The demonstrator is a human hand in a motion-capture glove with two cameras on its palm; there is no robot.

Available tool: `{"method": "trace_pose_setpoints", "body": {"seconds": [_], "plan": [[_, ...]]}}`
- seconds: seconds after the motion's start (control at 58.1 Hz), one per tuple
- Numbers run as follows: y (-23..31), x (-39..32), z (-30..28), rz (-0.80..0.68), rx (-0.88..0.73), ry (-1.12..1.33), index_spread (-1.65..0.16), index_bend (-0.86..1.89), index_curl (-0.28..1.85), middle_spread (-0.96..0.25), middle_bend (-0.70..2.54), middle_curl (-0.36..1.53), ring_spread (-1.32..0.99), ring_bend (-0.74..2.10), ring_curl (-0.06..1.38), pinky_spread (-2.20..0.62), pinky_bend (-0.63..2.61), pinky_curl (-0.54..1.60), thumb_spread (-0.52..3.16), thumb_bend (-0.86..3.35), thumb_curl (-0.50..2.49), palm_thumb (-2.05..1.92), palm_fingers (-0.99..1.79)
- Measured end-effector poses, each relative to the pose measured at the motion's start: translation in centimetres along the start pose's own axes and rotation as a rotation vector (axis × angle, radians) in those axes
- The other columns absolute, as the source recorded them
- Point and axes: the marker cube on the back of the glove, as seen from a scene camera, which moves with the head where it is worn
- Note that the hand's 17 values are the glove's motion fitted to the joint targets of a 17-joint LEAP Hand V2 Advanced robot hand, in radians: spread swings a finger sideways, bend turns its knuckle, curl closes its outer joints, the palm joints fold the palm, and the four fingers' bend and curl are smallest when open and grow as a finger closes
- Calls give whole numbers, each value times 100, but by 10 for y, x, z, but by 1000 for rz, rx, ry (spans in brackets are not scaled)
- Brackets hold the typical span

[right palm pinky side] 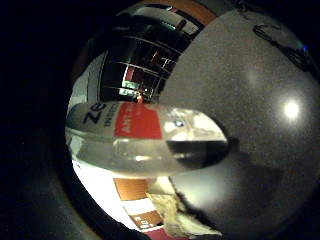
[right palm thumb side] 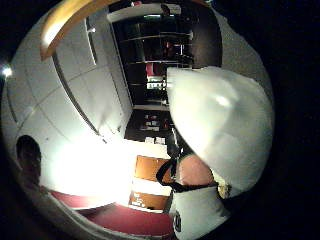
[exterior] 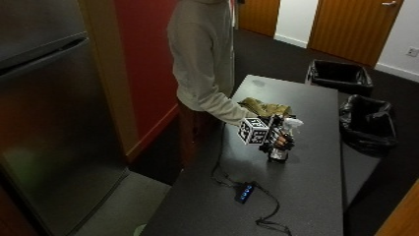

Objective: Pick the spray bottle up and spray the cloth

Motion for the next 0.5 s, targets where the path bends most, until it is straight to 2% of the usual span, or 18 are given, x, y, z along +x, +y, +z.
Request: {"method": "trace_pose_setpoints", "body": {"seconds": [0.224,0.293,0.31,0.396,0.499], "plan": [[-21,2,9,24,1,28,-28,19,27,-8,32,38,-5,50,32,10,22,31,92,-3,44,75,62],[-27,2,12,35,-23,28,-27,24,30,-9,32,38,-7,48,32,8,16,29,92,-3,44,76,79],[-29,1,13,37,-32,28,-27,27,31,-9,33,39,-9,50,33,6,15,29,92,-2,45,77,92],[-36,-3,20,30,-74,36,-24,25,34,-11,39,41,-15,55,35,0,16,28,85,1,48,87,122],[-40,-6,32,-2,-128,59,-21,23,39,-12,46,45,-17,54,38,-8,25,32,71,-1,53,94,133]]}}
